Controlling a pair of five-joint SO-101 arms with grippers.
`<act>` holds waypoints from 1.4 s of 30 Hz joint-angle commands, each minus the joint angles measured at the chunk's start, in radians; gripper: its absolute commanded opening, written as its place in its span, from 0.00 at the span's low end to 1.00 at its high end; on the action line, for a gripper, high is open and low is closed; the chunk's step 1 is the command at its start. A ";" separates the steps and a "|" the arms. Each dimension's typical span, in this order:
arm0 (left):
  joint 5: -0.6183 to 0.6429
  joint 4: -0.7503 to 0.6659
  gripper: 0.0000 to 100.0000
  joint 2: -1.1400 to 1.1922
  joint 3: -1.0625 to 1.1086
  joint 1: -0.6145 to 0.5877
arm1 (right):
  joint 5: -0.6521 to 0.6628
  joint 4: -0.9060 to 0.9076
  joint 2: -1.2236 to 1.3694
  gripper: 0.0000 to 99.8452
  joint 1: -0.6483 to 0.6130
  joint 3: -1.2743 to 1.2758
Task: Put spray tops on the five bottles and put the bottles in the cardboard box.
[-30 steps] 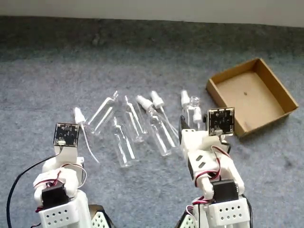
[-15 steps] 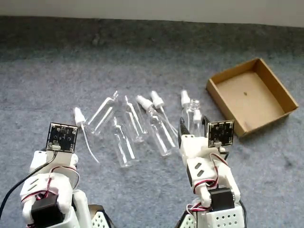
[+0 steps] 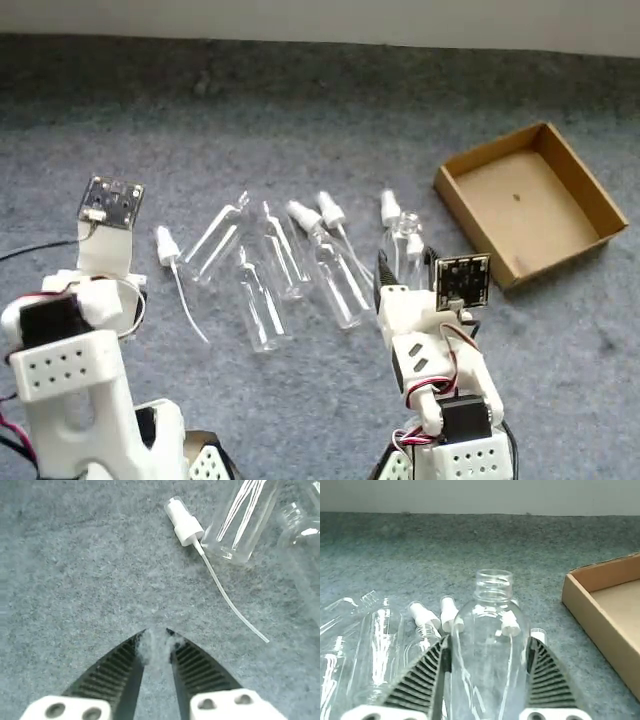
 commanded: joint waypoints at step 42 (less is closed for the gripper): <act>0.664 -0.005 0.15 1.486 -1.024 0.105 | -0.005 -0.028 -0.015 0.08 -0.004 0.044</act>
